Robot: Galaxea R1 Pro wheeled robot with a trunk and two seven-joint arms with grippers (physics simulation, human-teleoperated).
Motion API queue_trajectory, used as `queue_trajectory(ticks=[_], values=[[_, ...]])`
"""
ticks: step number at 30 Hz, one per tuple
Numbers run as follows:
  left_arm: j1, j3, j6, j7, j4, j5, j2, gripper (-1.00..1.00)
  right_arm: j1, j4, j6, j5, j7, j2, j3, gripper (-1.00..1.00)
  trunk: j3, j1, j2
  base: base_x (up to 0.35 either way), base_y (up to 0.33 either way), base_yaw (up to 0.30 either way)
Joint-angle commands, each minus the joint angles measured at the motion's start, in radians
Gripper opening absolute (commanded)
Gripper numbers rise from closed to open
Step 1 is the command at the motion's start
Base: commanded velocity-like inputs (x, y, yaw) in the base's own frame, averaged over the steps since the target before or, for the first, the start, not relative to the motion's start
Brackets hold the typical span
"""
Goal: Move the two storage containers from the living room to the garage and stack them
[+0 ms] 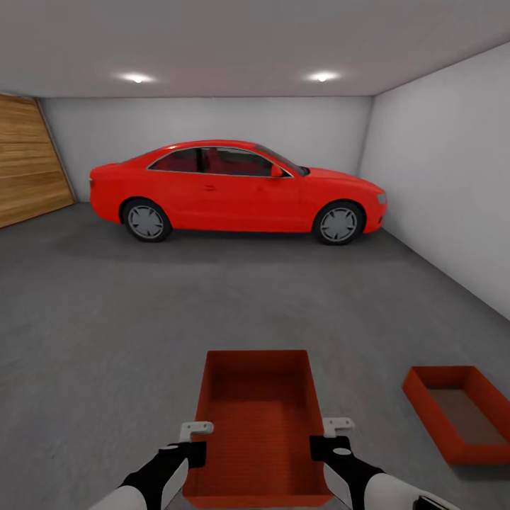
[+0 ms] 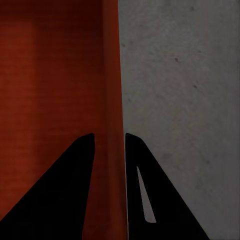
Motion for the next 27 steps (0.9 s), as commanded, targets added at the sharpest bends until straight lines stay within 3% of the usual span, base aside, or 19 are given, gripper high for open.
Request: queue_trajectory(ticks=[1, 27], values=[[0.0, -0.028, 0.006, 0.003, -0.004, 0.02, 0.001, -1.0, 0.0, 0.026, -0.002, -0.015, -0.004, -0.003, 0.019, -1.0, -0.001, 0.001, -0.001, 0.321, 0.0, 0.0], [0.0, -0.028, 0.004, 0.003, -0.003, 0.021, 0.001, -1.0, 0.0, 0.026, -0.002, -0.015, -0.004, -0.004, 0.019, -1.0, -0.001, 0.001, -0.001, 0.321, 0.0, 0.0]])
